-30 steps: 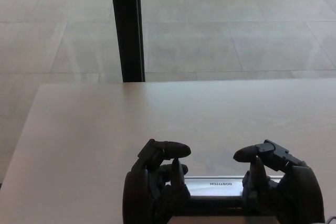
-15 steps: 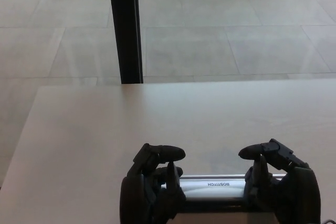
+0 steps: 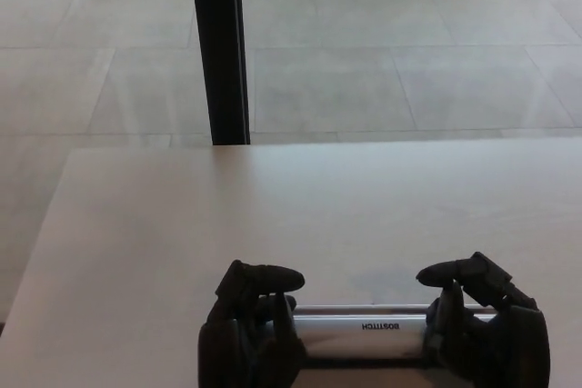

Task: A hole pucnch is kept on the middle on the desk infront of the robot and the robot uses both its hands as fists to press on it and use it

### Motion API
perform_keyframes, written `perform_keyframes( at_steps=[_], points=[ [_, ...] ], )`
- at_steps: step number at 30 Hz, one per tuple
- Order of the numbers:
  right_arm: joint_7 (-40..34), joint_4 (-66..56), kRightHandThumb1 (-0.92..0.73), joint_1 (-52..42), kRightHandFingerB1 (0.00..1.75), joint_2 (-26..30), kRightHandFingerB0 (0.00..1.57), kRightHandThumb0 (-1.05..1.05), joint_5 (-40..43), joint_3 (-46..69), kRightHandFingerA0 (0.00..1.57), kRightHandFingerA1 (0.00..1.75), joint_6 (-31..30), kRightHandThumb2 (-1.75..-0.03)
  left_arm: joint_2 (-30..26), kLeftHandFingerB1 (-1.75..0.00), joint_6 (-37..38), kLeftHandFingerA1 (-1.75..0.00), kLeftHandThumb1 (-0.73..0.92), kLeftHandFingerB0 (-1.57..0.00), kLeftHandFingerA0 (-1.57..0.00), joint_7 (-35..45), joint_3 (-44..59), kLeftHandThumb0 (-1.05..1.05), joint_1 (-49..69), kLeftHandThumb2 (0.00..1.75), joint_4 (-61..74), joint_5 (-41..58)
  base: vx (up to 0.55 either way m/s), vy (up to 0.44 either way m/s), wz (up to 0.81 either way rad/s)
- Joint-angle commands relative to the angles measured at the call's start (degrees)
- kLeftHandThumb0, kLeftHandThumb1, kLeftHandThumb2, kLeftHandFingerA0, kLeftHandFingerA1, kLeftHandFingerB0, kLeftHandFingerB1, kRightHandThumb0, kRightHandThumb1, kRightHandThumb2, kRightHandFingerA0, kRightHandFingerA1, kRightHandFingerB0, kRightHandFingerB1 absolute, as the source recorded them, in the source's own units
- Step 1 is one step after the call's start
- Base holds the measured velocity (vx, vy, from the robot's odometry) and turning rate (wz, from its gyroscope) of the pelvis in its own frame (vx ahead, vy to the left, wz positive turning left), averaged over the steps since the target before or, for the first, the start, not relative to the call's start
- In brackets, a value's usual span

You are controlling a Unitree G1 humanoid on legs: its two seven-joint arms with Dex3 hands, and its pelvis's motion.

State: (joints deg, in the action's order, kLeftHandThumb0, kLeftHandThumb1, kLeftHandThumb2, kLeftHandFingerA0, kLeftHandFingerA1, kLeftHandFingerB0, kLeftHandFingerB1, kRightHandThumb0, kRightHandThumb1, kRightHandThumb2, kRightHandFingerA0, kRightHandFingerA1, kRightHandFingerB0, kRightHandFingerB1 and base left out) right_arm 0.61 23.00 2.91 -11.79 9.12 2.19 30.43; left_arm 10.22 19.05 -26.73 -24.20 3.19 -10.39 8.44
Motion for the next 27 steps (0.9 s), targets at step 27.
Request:
perform_keyframes(
  at_steps=[27],
  points=[
    [-14.7,10.5,-0.51,1.8,1.50,-7.1,0.97,-0.57,-3.2,3.5,1.23,1.75,12.8,-1.12,19.8,-1.59,16.8,-1.75,0.90,-0.47,-0.96,-20.5,0.6,-0.27,-0.2,0.81,-21.1,-12.9,0.00,0.000,0.00]
  ],
)
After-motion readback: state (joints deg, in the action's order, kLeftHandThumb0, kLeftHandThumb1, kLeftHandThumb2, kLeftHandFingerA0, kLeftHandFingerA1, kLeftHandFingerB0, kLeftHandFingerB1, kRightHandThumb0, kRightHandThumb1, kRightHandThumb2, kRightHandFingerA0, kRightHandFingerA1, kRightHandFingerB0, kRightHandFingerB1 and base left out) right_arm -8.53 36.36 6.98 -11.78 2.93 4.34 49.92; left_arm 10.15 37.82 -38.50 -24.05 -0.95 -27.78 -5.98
